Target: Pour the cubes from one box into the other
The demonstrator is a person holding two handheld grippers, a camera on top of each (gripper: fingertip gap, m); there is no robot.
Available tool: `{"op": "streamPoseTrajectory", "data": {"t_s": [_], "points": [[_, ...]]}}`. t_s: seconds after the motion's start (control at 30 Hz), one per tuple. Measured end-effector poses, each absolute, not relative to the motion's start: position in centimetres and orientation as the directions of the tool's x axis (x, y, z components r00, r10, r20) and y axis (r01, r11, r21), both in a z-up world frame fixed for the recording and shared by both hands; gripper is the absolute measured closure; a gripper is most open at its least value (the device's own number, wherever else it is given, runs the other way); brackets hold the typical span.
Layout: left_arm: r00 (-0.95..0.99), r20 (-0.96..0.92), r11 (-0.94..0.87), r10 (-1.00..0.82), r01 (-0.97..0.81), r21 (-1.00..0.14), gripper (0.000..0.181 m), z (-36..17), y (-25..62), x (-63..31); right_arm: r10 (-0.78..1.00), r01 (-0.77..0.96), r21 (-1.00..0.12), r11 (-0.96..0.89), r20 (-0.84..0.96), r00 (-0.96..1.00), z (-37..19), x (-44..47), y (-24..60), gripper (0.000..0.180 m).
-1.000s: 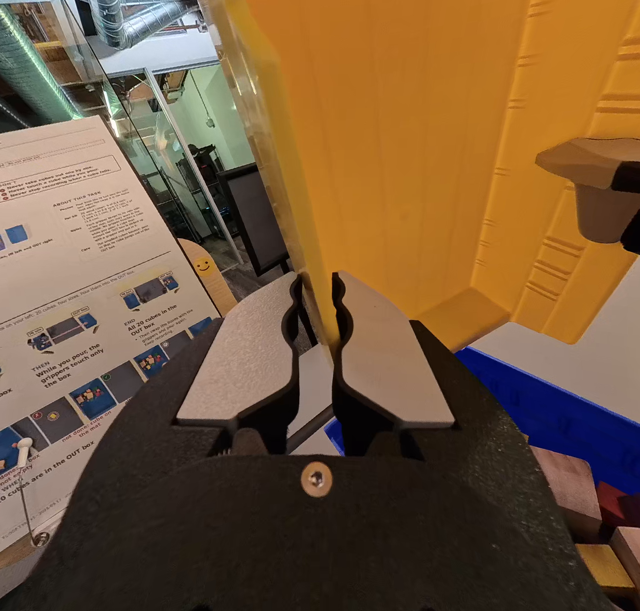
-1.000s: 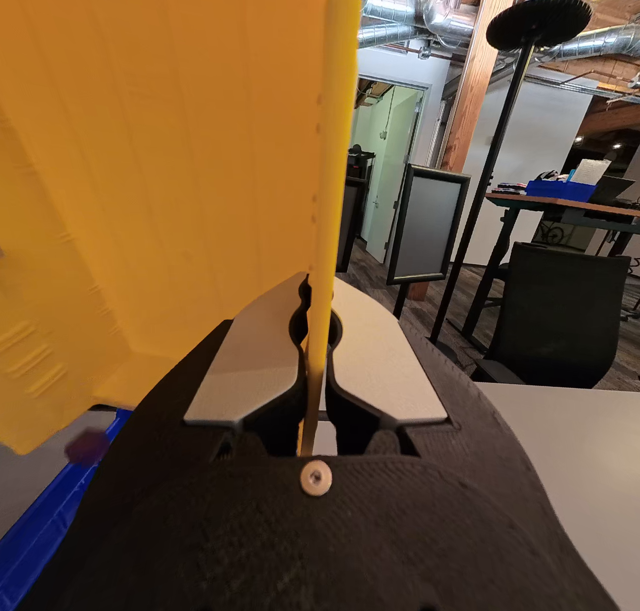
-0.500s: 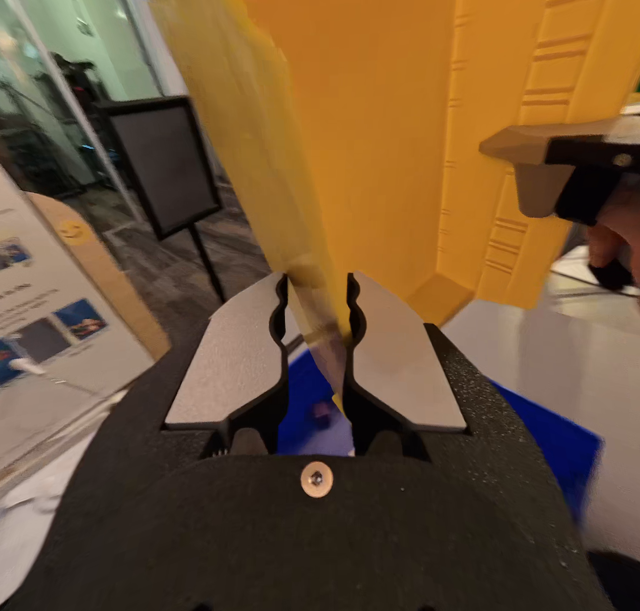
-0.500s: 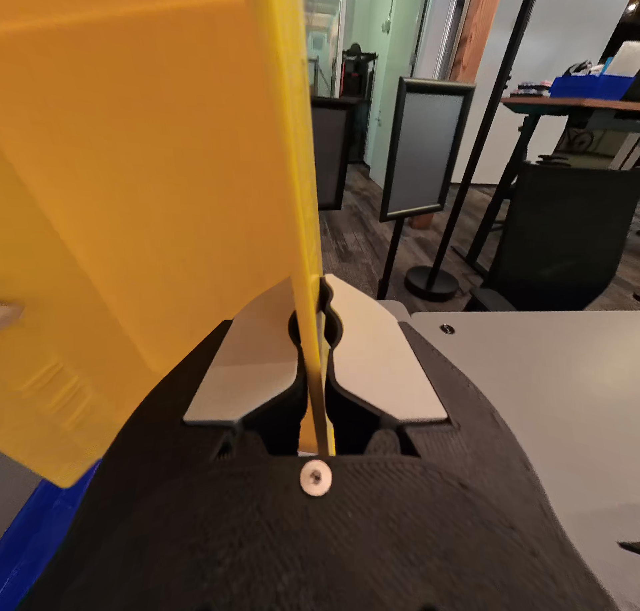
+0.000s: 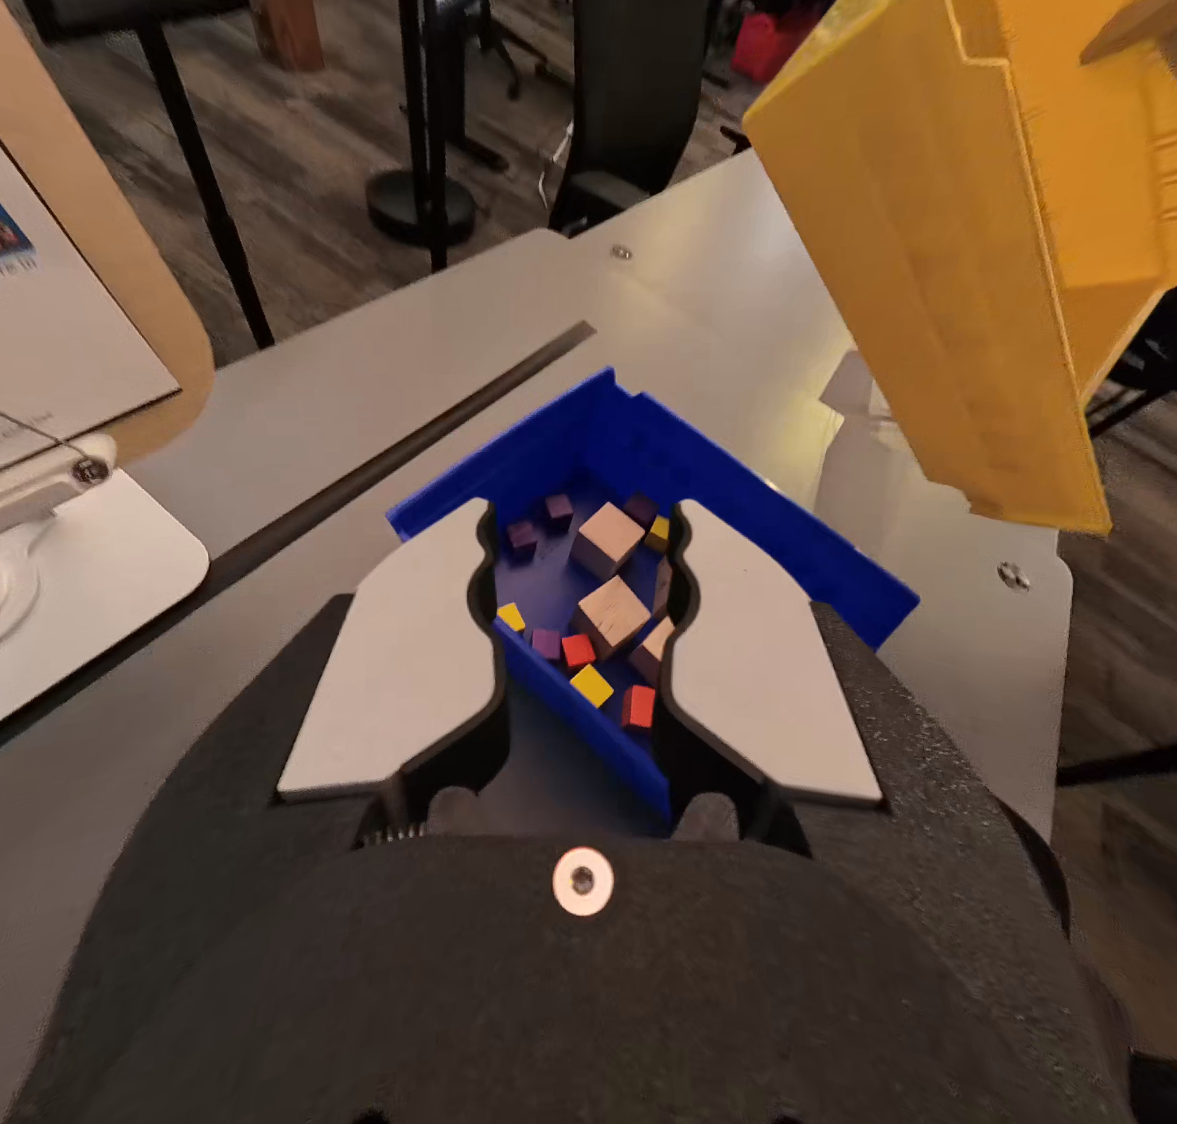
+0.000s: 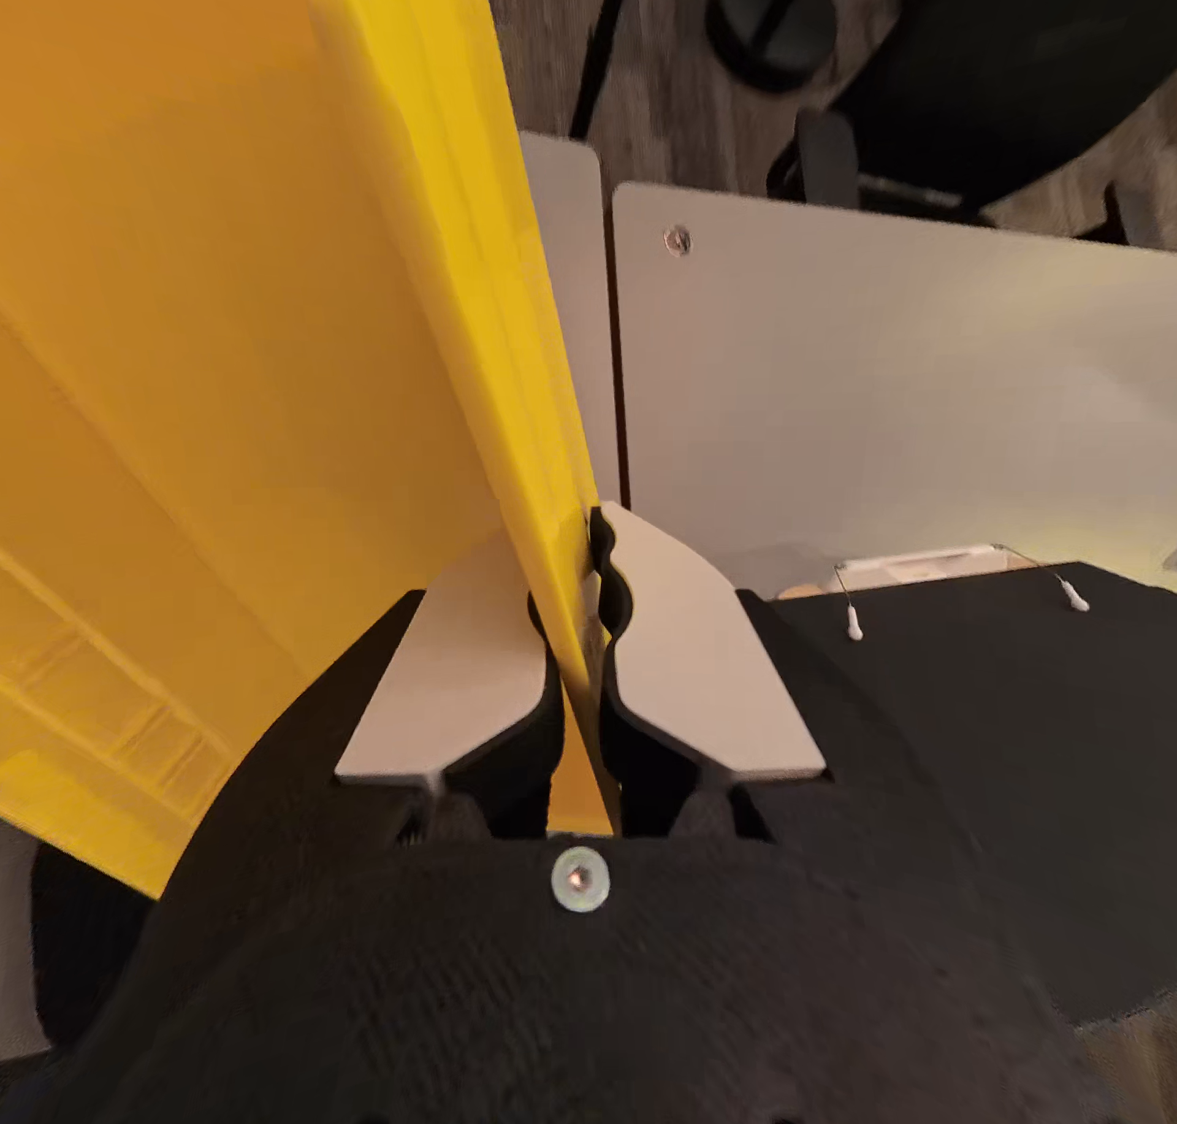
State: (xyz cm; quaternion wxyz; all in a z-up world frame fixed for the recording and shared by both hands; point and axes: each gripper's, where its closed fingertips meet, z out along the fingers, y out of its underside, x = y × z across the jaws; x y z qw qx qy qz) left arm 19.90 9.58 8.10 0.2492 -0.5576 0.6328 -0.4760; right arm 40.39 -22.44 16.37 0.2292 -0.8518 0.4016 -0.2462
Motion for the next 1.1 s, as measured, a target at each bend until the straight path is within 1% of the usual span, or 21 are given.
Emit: {"op": "streamPoseTrajectory", "data": {"t_s": [0.03,0.07,0.13,0.2,0.3,0.33,0.4,0.47,0.5,0.53,0.57,0.6,0.63,0.67,0.77,0.83,0.93,1.0,1.1], "points": [[-0.268,0.218,-0.063,-0.938,-0.488,-0.871,0.128,7.4,9.7,19.8,-0.794,-0.582,-0.566,-0.584,0.251,0.553,15.6,40.7,-23.1,0.174],[-0.287,0.226,-0.046,-0.931,-0.522,-0.852,0.121,6.4,9.6,19.7,-0.793,-0.592,-0.545,-0.594,0.27,0.547,14.8,41.1,-23.8,0.174],[-0.282,0.242,-0.006,-0.928,-0.64,-0.768,0.109,3.4,9.8,19.1,-0.789,-0.611,-0.505,-0.61,0.311,0.53,13.2,41.7,-25.0,0.174],[-0.256,0.204,0.055,-0.945,-0.738,-0.672,0.101,0.2,10.5,18.6,-0.779,-0.628,-0.463,-0.626,0.34,0.526,11.7,42.2,-26.0,0.174],[-0.204,0.178,0.073,-0.963,-0.83,-0.553,0.1,-3.6,11.3,18.1,-0.77,-0.653,-0.408,-0.638,0.354,0.531,9.6,42.7,-26.8,0.174],[-0.182,0.201,0.056,-0.962,-0.859,-0.509,0.101,-4.7,11.2,18.0,-0.768,-0.66,-0.394,-0.64,0.355,0.533,8.9,42.8,-27.0,0.174],[-0.125,0.335,-0.02,-0.934,-0.918,-0.396,0.103,-6.5,9.8,17.5,-0.761,-0.67,-0.365,-0.647,0.356,0.542,7.7,42.9,-27.2,0.174],[-0.035,0.483,-0.126,-0.875,-0.947,-0.296,0.107,-7.2,8.2,17.6,-0.749,-0.674,-0.331,-0.66,0.363,0.554,6.5,42.8,-27.3,0.175],[-0.004,0.541,-0.168,-0.841,-0.949,-0.268,0.116,-7.3,7.5,18.0,-0.743,-0.676,-0.316,-0.665,0.367,0.559,5.9,42.8,-27.4,0.175],[0.011,0.575,-0.197,-0.818,-0.945,-0.261,0.131,-7.4,7.1,18.5,-0.737,-0.677,-0.303,-0.67,0.373,0.563,5.5,42.8,-27.4,0.175],[0.02,0.564,-0.204,-0.825,-0.942,-0.265,0.14,-7.9,7.2,18.8,-0.731,-0.678,-0.289,-0.676,0.379,0.567,5.1,42.8,-27.5,0.175],[0.007,0.53,-0.171,-0.848,-0.95,-0.26,0.149,-8.5,7.3,18.8,-0.726,-0.678,-0.278,-0.68,0.385,0.57,4.7,42.7,-27.6,0.175],[-0.014,0.515,-0.131,-0.857,-0.961,-0.245,0.146,-8.8,7.1,18.7,-0.723,-0.68,-0.268,-0.682,0.389,0.572,4.4,42.7,-27.7,0.175],[-0.017,0.5,-0.111,-0.866,-0.968,-0.224,0.147,-8.9,7.1,18.6,-0.72,-0.682,-0.26,-0.684,0.391,0.573,4.1,42.7,-27.8,0.175],[-0.042,0.465,-0.035,-0.884,-0.987,-0.155,0.161,-8.8,7.6,18.1,-0.713,-0.691,-0.22,-0.688,0.383,0.588,3.1,42.5,-27.9,0.175],[-0.049,0.442,0.0,-0.896,-0.994,-0.112,0.163,-8.9,7.7,17.9,-0.714,-0.7,-0.198,-0.686,0.367,0.596,2.4,42.3,-27.9,0.175],[-0.092,0.337,0.091,-0.937,-0.996,-0.019,0.165,-9.0,8.3,17.5,-0.724,-0.703,-0.208,-0.681,0.334,0.603,1.3,42.3,-27.4,0.175],[-0.106,0.291,0.118,-0.951,-0.993,0.023,0.165,-9.0,9.0,17.2,-0.734,-0.711,-0.208,-0.672,0.318,0.6,0.7,42.1,-27.1,0.175],[-0.074,0.312,0.087,-0.947,-0.996,0.029,0.166,-8.9,10.4,16.2,-0.753,-0.729,-0.206,-0.652,0.285,0.593,-0.2,41.3,-26.5,0.175]]}}
